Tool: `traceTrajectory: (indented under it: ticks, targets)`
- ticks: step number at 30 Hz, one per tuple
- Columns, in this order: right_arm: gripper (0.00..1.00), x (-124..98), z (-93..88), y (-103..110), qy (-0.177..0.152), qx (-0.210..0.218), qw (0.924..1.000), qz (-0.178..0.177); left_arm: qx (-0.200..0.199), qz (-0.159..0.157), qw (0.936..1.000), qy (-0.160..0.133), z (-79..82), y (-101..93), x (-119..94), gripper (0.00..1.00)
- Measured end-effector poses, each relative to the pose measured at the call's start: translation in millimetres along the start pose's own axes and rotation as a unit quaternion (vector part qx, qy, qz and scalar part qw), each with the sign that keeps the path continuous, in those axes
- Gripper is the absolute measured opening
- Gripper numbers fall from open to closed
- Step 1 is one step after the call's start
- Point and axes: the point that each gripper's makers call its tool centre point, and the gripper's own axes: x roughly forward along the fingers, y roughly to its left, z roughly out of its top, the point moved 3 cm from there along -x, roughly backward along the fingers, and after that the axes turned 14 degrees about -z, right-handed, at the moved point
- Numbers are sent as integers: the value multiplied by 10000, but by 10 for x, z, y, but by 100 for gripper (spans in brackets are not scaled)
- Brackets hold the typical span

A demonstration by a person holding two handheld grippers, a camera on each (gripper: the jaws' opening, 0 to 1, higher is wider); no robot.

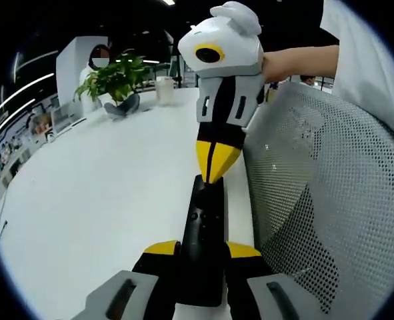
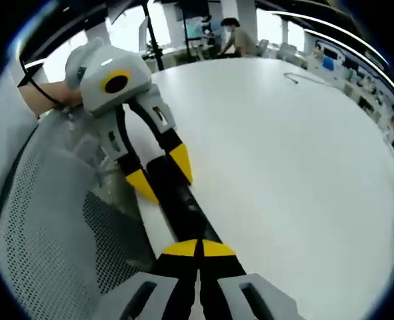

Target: Press the specified remote control buttons in sequence, fully releasing each button before pressing the next.

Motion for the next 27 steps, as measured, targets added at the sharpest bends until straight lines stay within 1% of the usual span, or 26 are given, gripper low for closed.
traceTrajectory:
  ticks: [3,9,14,16,18,20,23,25,27]
  targets:
    - [0,6,9,2,42,-36,10000,-30,-2,-3,10000,-5,0,-1,-1,25]
    - [0,13,13,-3,203,139,9996,-105,-1,-12,10000,-14,-2,-2,-1,25]
    - [0,18,9,-6,239,313,9990,-198,-5,-9,10000,-19,-3,0,0,25]
    - [0,19,9,8,231,314,9989,-272,-5,-10,10000,-20,-3,1,0,25]
    - [0,17,5,11,189,289,9989,-318,-7,-10,10000,-23,-3,1,1,25]
    - [0,12,-2,0,113,350,9987,-342,-5,-11,10000,-27,-4,3,1,25]
    - [0,0,-12,-15,-27,496,9984,-281,-5,-8,10000,-28,-4,3,3,25]
    - [0,-1,2,-17,-149,460,9983,-314,1,-5,10000,-29,-3,4,4,25]
    - [0,-4,33,-3,-235,288,9988,-308,-2,-4,10000,-29,-3,5,4,25]
